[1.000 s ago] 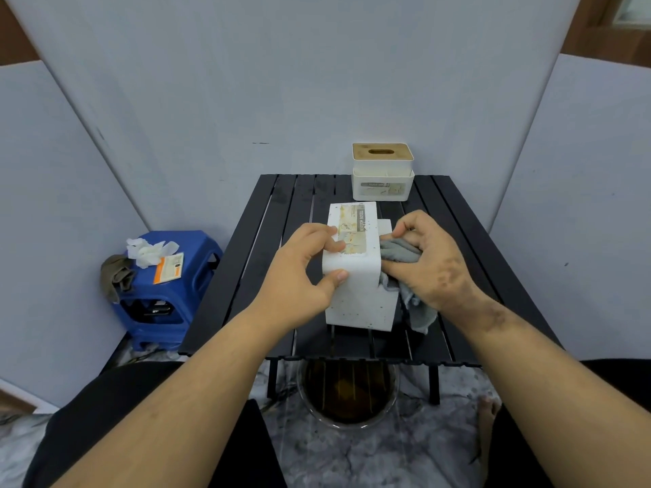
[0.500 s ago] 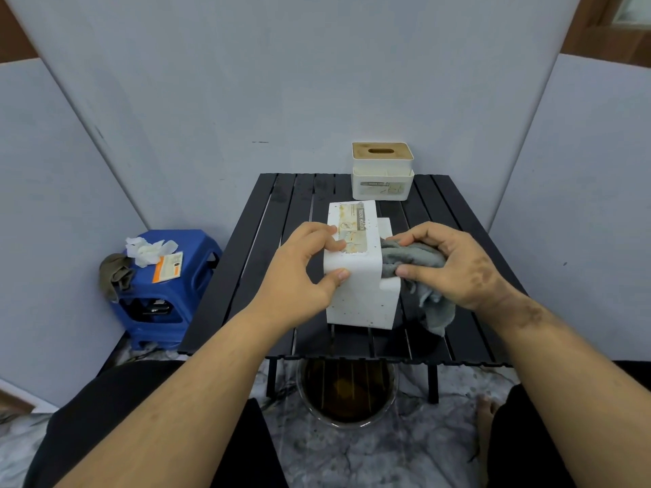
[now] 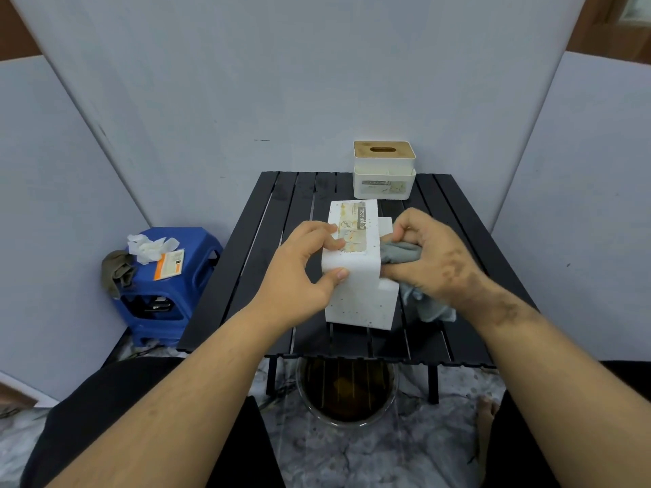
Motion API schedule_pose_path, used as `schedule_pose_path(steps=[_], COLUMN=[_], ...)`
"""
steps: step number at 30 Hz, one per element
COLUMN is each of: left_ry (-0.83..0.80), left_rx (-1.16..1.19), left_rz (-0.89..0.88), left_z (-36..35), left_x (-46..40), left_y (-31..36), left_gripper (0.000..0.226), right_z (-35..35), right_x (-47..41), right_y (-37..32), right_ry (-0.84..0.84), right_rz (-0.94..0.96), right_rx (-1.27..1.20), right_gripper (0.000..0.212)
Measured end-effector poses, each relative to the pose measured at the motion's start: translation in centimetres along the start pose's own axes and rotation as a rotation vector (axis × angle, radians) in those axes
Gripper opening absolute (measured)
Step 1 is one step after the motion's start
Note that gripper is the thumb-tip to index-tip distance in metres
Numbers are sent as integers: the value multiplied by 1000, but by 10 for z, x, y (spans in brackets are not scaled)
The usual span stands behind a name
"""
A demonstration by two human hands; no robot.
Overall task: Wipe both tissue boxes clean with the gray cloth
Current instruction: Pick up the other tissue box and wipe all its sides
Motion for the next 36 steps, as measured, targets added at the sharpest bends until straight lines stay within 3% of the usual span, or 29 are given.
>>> schedule_pose_path(steps=[7,12,22,30,36], left_ry=[-26,-35,-20,-6,-28], left_rx=[-24,-16,2,-18,30], left_rz=[13,32,-21,-45,-30], left_z=[0,0,-8,-9,-8], left_x=[1,0,1,-1,-2], left_y=[3,0,6,7,2], left_gripper=[28,27,27,28,29], right_z=[31,76,13,52,16], right_x=[-1,-9,-56,-57,-65], right_y=[8,22,29,42,47], right_ry=[-83,58,0,4,-20], right_rz=[-63,-30,23,-60,-2], right_rx=[48,161,160,116,67], right_gripper=[47,43,41,52,45])
Point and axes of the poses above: each hand's wrist, its own x-axis away from the middle knuckle, its own z-axis out of the back of the hand, y = z × x, the point moved 9 cm from there along -x, towards the middle knuckle, and after that the axes turned 12 degrees about z, right-handed, at the moved point
